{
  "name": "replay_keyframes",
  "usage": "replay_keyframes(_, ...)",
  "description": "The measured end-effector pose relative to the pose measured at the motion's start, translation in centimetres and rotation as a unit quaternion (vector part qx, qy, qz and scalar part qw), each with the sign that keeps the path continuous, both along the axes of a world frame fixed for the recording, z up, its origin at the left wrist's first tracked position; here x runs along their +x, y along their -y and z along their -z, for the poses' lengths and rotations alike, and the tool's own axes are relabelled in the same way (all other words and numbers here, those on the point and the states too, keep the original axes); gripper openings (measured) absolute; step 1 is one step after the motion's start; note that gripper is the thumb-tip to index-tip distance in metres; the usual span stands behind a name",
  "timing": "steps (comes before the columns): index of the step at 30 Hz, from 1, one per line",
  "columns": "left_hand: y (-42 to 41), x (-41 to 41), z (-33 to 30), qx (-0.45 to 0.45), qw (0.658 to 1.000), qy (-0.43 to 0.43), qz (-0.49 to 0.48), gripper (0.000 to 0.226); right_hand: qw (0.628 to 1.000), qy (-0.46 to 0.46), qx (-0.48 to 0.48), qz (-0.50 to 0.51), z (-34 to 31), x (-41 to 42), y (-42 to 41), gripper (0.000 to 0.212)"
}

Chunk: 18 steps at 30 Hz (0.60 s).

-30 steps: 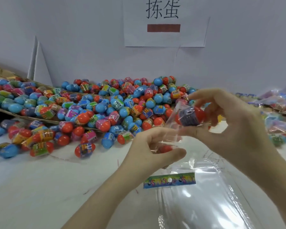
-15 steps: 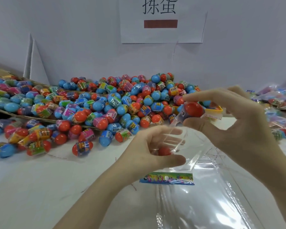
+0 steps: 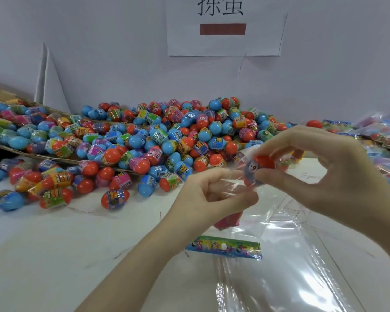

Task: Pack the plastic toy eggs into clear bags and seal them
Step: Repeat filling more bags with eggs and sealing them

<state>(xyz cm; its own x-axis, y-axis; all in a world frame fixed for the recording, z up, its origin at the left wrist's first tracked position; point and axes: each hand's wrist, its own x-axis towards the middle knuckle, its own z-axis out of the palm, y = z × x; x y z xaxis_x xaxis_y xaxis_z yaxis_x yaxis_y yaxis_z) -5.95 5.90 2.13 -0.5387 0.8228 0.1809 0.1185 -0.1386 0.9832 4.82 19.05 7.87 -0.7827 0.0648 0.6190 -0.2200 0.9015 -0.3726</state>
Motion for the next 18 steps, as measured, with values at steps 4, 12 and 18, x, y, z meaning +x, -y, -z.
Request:
replay_keyframes(4, -0.1, 0.0, 0.0, 0.015, 0.999, 0.031, 0.002, 0.044, 0.999, 0.032, -0.015, -0.025, -0.1, 0.1, -0.5, 0.018)
replay_keyframes(12, 0.0, 0.1, 0.0, -0.011, 0.996, 0.068, 0.051, 0.033, 0.985, 0.167, -0.03, -0.045, 0.6, -0.1, -1.7, 0.037)
replay_keyframes(18, 0.1, -0.1, 0.0, -0.043, 0.993, 0.092, 0.067, 0.036, 0.977, 0.205, 0.048, -0.012, 0.0, -0.1, -1.5, 0.028)
